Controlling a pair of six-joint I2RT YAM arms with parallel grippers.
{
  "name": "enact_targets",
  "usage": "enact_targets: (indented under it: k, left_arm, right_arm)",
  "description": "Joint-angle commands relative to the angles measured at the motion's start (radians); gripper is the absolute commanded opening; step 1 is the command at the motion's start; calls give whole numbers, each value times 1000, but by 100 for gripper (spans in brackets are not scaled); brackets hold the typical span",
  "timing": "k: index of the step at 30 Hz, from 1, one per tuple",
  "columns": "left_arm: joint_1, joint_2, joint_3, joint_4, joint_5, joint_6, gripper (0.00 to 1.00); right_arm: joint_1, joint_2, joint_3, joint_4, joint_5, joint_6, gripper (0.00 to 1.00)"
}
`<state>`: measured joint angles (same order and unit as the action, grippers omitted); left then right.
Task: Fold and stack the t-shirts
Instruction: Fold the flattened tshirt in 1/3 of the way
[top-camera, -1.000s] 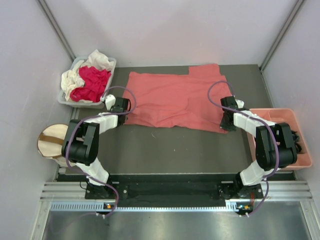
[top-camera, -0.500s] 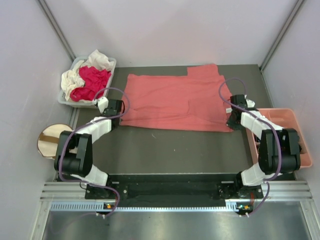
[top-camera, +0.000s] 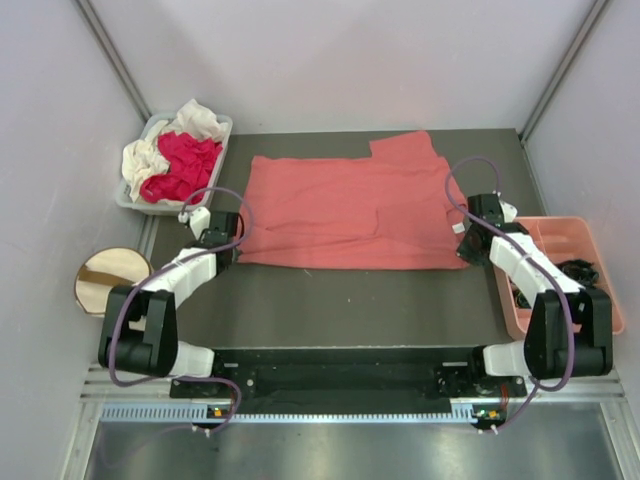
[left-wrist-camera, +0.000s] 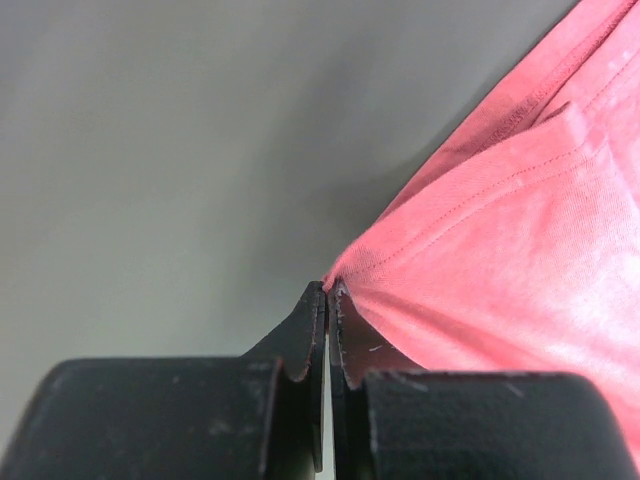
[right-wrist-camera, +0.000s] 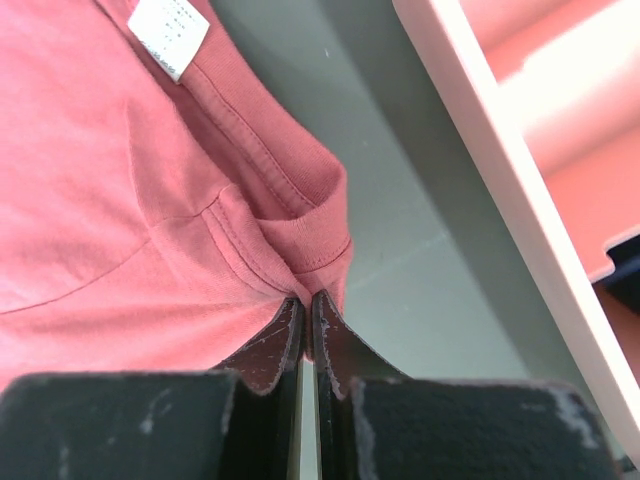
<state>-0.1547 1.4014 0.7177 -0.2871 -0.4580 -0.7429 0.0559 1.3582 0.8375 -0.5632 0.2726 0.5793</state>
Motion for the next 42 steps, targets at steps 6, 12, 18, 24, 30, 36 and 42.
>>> enact_targets:
  k: [6,12,18,24,30,36,42]
  left_arm:
    - [10,-128,-54,-84,-5,-53,0]
    - [10,-225,-99,-167,-10,-108,0]
    - [10,-379,-165,-273,-16,-193,0]
    - [10,-499,-225,-360,2,-250,0]
    - [10,-564,-245,-405,39,-291,0]
    - [9,-590,-259,-429,88,-312,0]
    - [10,-617,-268,-468,108,-342,6]
  right_arm:
    - [-13,-106,-43,-70,-15,4,0]
    - [-11,-137,-77,-99,0,19,0]
    - [-11,-159,-101,-118,22,48,0]
    - [-13,-188,-126,-132,39,70,0]
    - [-11,-228,-150,-148,33,79,0]
    - [-11,-271,-172,-173,16,112,1]
    - [-13,-327,-183,-198,36,145,28]
